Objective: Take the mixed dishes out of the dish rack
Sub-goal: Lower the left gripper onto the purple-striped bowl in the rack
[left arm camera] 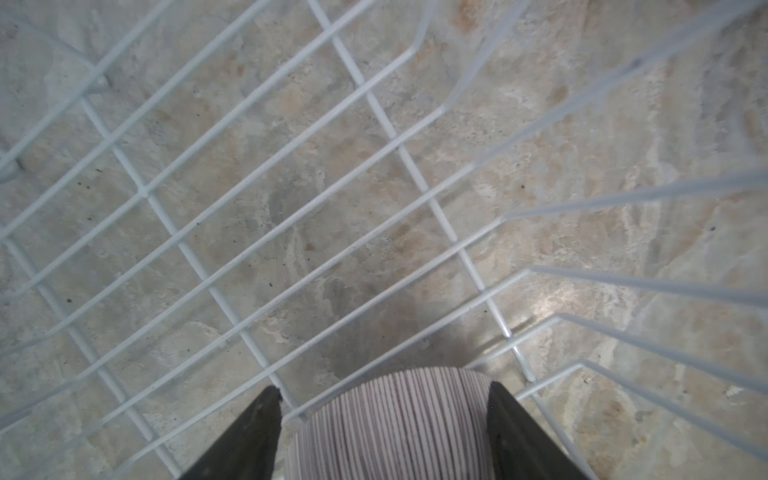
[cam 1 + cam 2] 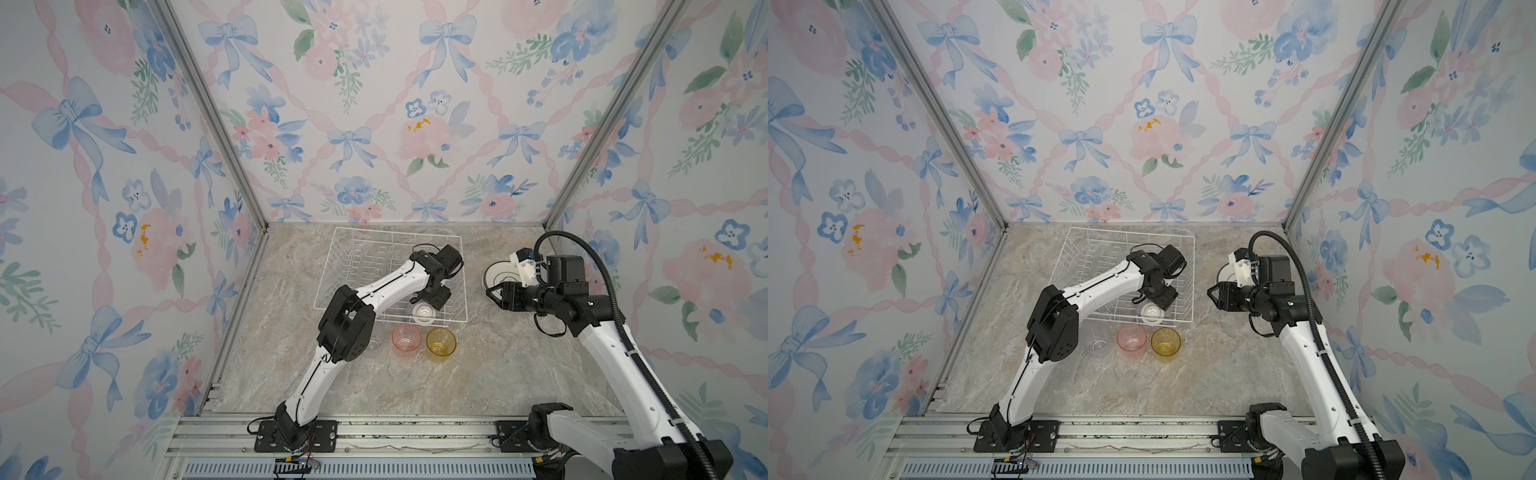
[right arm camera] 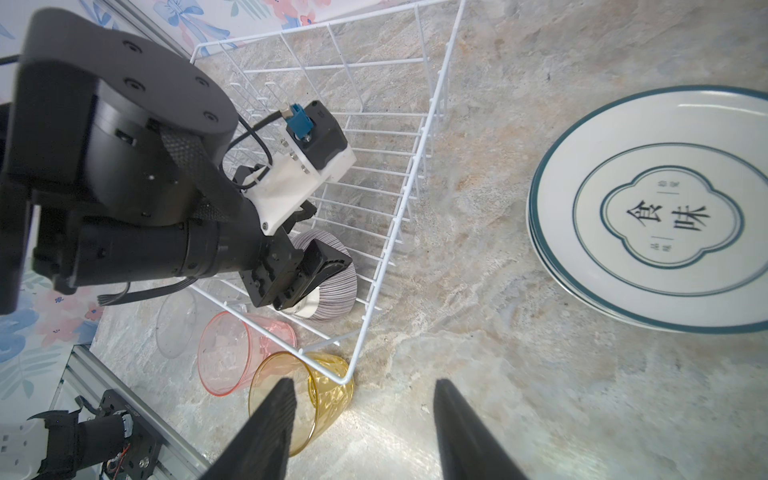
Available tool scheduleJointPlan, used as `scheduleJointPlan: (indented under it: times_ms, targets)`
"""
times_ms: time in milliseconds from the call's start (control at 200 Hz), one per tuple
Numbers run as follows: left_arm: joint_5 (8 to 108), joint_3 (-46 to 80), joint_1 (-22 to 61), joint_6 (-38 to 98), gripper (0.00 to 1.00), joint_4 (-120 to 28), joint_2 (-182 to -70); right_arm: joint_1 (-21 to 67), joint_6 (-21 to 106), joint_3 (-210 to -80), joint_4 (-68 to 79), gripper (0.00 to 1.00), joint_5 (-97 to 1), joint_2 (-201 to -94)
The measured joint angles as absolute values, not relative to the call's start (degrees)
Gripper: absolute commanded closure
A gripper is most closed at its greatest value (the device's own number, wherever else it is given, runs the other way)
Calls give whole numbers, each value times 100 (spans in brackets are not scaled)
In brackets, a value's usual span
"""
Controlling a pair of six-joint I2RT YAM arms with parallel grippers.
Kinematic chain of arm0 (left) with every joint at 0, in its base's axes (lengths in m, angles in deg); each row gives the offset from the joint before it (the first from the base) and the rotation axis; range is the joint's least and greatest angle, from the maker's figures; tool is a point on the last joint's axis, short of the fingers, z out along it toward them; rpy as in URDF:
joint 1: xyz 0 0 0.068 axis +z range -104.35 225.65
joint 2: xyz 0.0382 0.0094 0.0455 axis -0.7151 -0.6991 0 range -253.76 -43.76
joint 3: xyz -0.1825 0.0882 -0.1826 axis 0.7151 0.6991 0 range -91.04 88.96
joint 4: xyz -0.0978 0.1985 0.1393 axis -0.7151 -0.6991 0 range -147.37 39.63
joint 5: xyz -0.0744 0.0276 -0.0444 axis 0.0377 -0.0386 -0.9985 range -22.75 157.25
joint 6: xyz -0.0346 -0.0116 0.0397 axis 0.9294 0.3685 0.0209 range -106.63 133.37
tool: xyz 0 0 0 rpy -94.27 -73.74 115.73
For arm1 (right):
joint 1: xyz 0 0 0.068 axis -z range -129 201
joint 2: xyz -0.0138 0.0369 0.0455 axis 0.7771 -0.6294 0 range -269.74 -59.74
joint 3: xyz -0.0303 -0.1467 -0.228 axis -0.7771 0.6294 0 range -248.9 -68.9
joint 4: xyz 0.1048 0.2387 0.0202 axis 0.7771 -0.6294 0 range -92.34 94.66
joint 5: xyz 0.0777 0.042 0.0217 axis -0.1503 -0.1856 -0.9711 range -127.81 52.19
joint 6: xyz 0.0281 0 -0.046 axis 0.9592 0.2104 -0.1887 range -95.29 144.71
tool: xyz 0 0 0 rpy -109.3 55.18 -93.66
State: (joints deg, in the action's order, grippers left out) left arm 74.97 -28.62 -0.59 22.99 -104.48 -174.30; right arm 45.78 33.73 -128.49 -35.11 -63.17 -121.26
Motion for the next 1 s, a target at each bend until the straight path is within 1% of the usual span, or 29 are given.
scheduleJointPlan:
  times_ms: [160, 540, 680, 915, 1000]
  targets:
    - [7580, -2910, 175, 2186, 27, -10456, -17406, 4583, 3384, -12849, -3511, 41, -6363, -12170]
    - [7827, -3056, 500, 2004, 27, -10631, -17113, 4600, 3674, -12849, -3316, 42, -6763, -12550]
    - [7642, -3028, 505, 1838, 24, -10640, -16969, 4563, 3720, -12849, -3305, 42, -6763, -12550]
    - [7150, -2252, 297, 1744, 27, -10669, -15988, 4532, 3790, -12849, -3301, 41, -6752, -12550]
    - [6918, -2018, 212, 1744, 27, -10688, -15822, 4487, 3825, -12856, -3301, 41, -6730, -12556]
